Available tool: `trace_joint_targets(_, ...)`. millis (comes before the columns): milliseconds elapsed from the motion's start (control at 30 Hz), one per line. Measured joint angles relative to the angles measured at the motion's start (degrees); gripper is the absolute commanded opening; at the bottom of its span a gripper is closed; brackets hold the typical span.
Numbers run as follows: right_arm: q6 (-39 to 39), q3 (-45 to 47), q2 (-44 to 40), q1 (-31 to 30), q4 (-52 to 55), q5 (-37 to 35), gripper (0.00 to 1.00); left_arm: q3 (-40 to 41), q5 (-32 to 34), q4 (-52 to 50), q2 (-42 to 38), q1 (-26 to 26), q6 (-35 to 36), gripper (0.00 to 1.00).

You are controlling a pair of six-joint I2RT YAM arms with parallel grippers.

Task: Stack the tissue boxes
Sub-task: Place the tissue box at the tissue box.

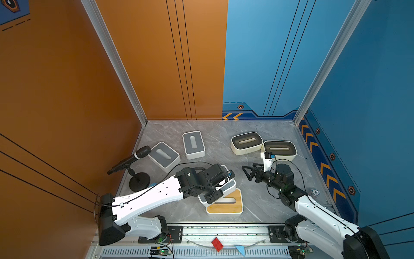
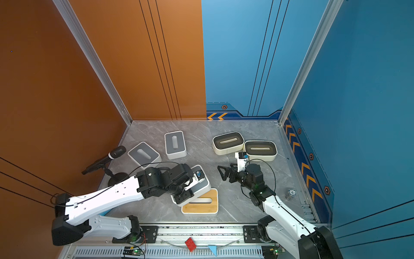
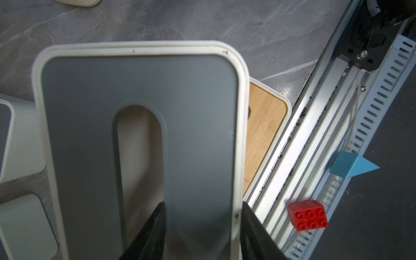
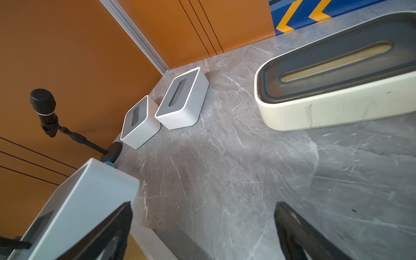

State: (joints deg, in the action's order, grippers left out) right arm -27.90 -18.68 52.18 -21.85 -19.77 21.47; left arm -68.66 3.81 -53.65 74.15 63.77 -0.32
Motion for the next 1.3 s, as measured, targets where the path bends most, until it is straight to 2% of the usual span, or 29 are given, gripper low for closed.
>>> trace_joint_targets(233,-5.1,4.5,-6.5,5.4,5.3,0.0,1.00,-2.0,-0.4,0.0,2.4,3.6,1.9,0.40)
trace_joint_targets(467,-9.0,4.9,-10.4,11.4,7.9,2.5,1.00,-2.1,-0.5,0.0,1.9,7.3,2.3,0.40)
trace_joint_targets(933,-10.1,5.6,-12.6,12.6,10.3,6.4,1.00,-1.4,-0.5,0.0,1.7,7.7,2.5,0.40)
trace_joint_targets(1133,-10.1,5.7,-12.6,13.7,10.6,8.4,1.00,-2.2,-1.4,0.1,4.8,7.8,3.7,0.40)
trace_joint_targets(1300,-10.1,5.7,-15.8,14.0,15.5,8.7,1.00,-2.2,-1.8,0.0,6.2,7.8,5.5,0.40)
